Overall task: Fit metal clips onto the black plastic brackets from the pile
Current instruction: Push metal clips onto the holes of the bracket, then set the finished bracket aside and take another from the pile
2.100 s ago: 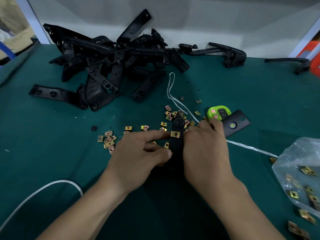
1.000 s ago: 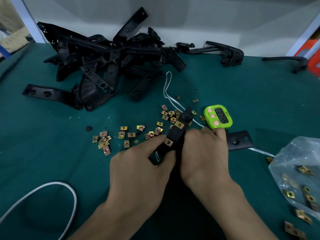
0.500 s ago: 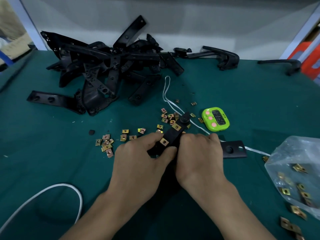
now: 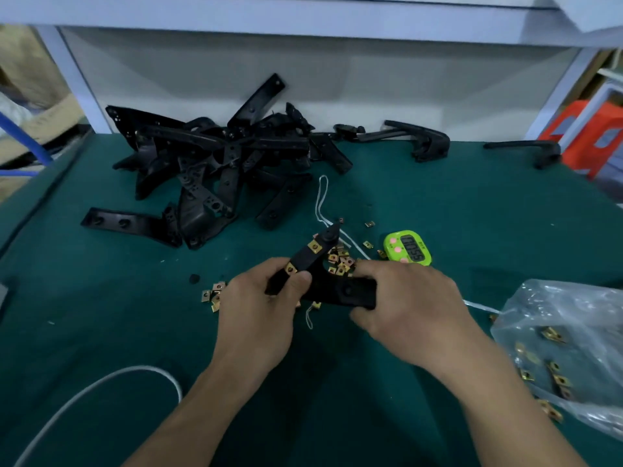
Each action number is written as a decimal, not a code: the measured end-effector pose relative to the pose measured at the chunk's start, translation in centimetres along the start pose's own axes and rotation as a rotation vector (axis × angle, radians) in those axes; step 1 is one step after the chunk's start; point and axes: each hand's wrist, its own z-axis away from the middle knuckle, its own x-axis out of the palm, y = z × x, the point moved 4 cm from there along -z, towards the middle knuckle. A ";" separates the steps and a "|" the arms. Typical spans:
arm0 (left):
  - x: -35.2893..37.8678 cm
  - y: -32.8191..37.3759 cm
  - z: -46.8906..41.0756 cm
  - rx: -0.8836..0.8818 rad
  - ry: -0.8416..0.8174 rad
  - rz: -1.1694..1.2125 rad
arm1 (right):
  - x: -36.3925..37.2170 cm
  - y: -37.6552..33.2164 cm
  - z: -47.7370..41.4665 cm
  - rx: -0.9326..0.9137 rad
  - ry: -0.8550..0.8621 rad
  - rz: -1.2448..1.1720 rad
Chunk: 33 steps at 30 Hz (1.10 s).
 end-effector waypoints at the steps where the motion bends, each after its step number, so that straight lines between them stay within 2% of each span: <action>1: 0.0 0.2 -0.3 -0.005 -0.022 -0.006 | -0.7 0.8 0.3 0.018 -0.048 -0.056; 5: 1.5 2.9 -1.5 0.046 -0.162 -0.042 | -3.0 4.7 1.5 0.055 -0.251 -0.359; 8: 3.7 6.2 -2.5 0.129 -0.290 -0.041 | -4.5 7.8 3.3 0.100 -0.196 -0.597; 11: 7.1 9.4 -2.9 0.044 -0.354 0.169 | -6.0 10.7 6.5 0.170 -0.124 -0.972; 14: 12.4 12.6 -2.1 -0.188 -0.430 0.587 | -7.8 14.0 10.2 0.281 0.039 -1.199; 16: 16.7 15.2 -1.0 -0.233 -0.609 0.701 | -8.7 16.7 13.1 0.390 0.212 -1.292; 19: 23.2 18.8 1.1 -0.138 -0.867 0.556 | -9.8 20.7 18.2 0.546 0.471 -1.430; 22: 29.6 21.6 3.3 -0.102 -0.912 0.426 | -9.6 24.1 22.9 0.655 0.610 -1.615; 26: 37.6 24.6 5.6 -0.200 -1.026 0.269 | -8.2 28.5 26.3 0.812 0.737 -1.838; 30: 44.0 29.4 5.7 -0.421 -1.189 0.482 | -11.0 36.9 23.1 0.901 0.895 -2.001; 32: 46.0 31.7 5.1 -0.449 -1.196 0.547 | -13.7 41.9 19.4 0.913 1.018 -1.965; 33: 46.5 32.3 4.9 -0.453 -1.185 0.533 | -14.3 44.0 17.8 0.956 1.026 -1.903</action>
